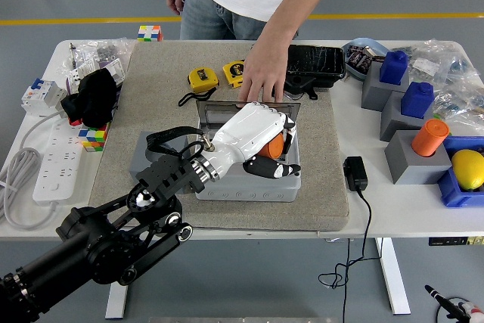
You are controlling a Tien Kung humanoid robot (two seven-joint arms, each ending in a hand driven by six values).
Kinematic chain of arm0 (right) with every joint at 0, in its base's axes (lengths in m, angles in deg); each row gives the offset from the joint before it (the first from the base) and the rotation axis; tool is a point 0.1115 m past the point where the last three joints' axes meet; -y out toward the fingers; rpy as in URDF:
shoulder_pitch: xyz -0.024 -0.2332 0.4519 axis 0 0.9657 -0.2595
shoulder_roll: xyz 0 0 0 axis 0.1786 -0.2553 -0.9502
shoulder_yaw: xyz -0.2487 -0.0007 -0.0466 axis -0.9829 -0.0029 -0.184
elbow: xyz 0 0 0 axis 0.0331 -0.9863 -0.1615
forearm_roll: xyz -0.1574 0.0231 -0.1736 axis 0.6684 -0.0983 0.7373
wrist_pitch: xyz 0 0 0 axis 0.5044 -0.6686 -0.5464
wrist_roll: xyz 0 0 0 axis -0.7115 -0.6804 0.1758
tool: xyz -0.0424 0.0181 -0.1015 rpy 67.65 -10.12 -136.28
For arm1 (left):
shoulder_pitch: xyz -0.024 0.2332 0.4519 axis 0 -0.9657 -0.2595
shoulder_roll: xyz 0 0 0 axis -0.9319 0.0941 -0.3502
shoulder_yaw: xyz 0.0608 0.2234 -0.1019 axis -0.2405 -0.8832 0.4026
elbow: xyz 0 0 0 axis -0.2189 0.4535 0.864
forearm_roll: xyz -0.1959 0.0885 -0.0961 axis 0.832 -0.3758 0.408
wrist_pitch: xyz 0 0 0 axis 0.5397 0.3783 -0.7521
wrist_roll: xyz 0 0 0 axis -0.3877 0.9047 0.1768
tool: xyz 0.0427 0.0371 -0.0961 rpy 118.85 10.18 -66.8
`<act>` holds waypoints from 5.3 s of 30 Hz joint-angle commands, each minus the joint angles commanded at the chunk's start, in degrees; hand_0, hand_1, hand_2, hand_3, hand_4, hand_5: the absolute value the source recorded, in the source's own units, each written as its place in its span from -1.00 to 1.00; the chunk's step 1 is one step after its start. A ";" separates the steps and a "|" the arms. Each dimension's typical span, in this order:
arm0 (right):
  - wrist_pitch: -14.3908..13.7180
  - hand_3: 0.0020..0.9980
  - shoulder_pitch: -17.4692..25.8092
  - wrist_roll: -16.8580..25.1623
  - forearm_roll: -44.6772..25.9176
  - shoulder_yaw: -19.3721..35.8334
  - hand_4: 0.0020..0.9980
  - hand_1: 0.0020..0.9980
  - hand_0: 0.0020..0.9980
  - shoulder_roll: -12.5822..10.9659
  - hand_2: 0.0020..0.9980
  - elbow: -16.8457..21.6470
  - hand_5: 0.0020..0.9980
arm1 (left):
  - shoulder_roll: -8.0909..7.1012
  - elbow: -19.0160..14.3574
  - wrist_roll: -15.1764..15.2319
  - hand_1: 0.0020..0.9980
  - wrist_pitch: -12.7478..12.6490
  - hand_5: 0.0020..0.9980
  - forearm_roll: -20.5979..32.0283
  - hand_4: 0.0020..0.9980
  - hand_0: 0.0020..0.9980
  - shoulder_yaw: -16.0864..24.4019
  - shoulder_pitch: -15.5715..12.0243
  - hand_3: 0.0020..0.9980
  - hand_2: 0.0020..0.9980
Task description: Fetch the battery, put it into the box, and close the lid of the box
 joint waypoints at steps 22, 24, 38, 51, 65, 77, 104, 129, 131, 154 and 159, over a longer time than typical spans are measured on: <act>0.00 0.70 -0.09 -0.05 -0.13 -0.34 1.00 0.74 0.79 -0.01 0.62 0.00 1.00 | 1.29 6.13 1.36 -0.88 -1.07 -0.45 1.25 0.48 -0.90 -0.33 0.97 -0.82 -0.80; 0.00 0.70 -0.12 -0.05 -0.18 -0.42 1.00 0.74 0.79 -0.04 0.62 0.00 1.00 | 1.29 6.65 1.52 -0.88 -1.12 -0.45 1.38 0.48 -0.90 -0.30 1.06 -0.82 -0.80; 0.00 0.70 -0.11 -0.02 -0.37 -0.63 1.00 0.74 0.79 -0.06 0.62 0.00 1.00 | 1.29 9.13 1.52 -0.87 -1.32 -0.62 0.09 0.55 -0.90 -1.46 1.33 -0.82 -0.80; 0.03 0.70 -0.22 -0.07 -0.18 -0.42 1.00 0.74 0.79 -0.12 0.62 0.00 1.00 | 1.29 11.13 2.18 -0.87 -0.92 -1.00 0.61 0.72 -0.90 -2.05 1.68 -0.81 -0.79; 0.09 0.70 -0.30 -0.08 -0.20 -0.43 1.00 0.74 0.79 -0.08 0.62 0.00 1.00 | 1.29 10.97 4.44 -0.80 1.81 0.24 3.45 1.00 -0.81 -0.42 1.68 -0.72 -0.72; 0.11 0.70 -0.25 -0.11 -0.20 -0.37 1.00 0.74 0.79 -0.03 0.62 0.00 1.00 | 1.29 9.74 4.49 -0.78 1.44 0.33 1.37 1.00 -0.79 0.69 1.79 -0.71 -0.72; 0.18 0.70 -0.04 -0.14 -0.64 -0.88 1.00 0.74 0.79 -0.04 0.62 0.00 1.00 | 1.29 9.36 4.99 -0.73 1.76 0.57 1.31 1.00 -0.72 0.50 1.66 -0.66 -0.67; 0.27 0.70 -0.25 -0.05 -1.09 -1.12 1.00 0.74 0.79 -0.06 0.62 0.00 1.00 | 1.29 9.36 5.17 -0.17 1.86 0.68 0.31 1.00 -0.19 0.84 1.74 -0.49 -0.42; 0.27 0.70 -0.28 -0.04 -1.09 -1.09 1.00 0.74 0.79 -0.05 0.62 0.00 1.00 | 1.29 9.43 5.22 0.11 1.89 0.69 0.29 1.00 -0.04 0.85 1.75 -0.46 -0.30; 0.31 0.70 -0.31 -0.02 -1.11 -0.98 1.00 0.74 0.79 -0.06 0.62 0.00 1.00 | 1.29 9.79 5.62 1.00 0.63 0.79 -0.28 1.00 1.00 1.90 1.52 0.47 0.80; 0.34 0.70 -0.25 -0.01 -1.47 -1.37 1.00 0.73 0.79 -0.03 0.62 0.00 1.00 | 1.29 7.45 5.64 1.00 -0.44 1.00 -0.49 1.00 1.00 3.45 0.55 0.93 1.00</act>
